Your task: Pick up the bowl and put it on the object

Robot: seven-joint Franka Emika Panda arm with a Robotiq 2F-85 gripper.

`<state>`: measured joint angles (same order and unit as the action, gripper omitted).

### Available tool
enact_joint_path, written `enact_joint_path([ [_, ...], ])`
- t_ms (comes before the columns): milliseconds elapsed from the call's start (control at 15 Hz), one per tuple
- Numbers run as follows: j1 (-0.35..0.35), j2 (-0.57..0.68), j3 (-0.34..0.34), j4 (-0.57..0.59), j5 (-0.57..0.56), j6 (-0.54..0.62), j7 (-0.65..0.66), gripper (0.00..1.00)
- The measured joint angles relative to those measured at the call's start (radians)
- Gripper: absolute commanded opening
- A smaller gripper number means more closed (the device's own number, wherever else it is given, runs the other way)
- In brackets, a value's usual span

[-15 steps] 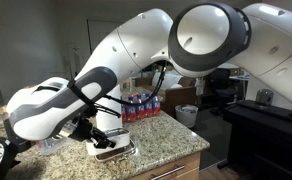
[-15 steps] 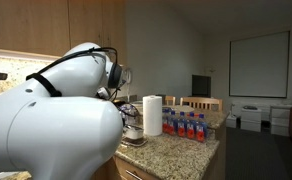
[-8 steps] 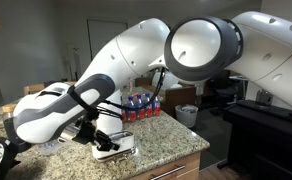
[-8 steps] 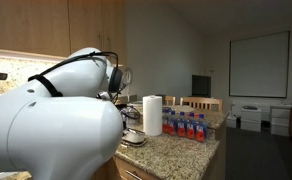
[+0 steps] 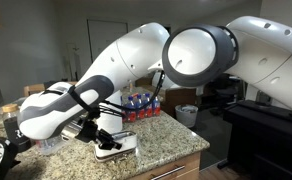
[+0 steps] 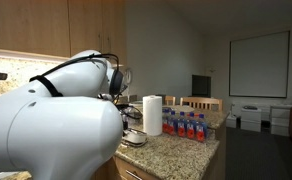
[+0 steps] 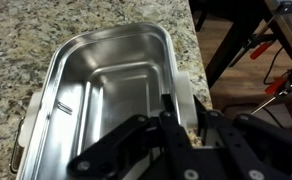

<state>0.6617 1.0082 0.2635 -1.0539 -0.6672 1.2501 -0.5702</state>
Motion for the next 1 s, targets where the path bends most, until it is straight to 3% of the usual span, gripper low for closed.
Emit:
enact_joint_path([
  [533,0.025,0.039,-0.045,0.07,0.0,-0.008,0.0,0.04],
  [600,0.03,0.043,-0.051,0.079,0.0,-0.011,0.0,0.14],
  [667,0.035,0.047,-0.057,0.086,0.0,-0.014,0.0,0.37],
  [800,0.042,0.055,-0.064,0.102,0.0,-0.022,0.0,0.41],
  [1000,0.054,0.067,-0.076,0.124,0.0,-0.036,0.0,0.61],
])
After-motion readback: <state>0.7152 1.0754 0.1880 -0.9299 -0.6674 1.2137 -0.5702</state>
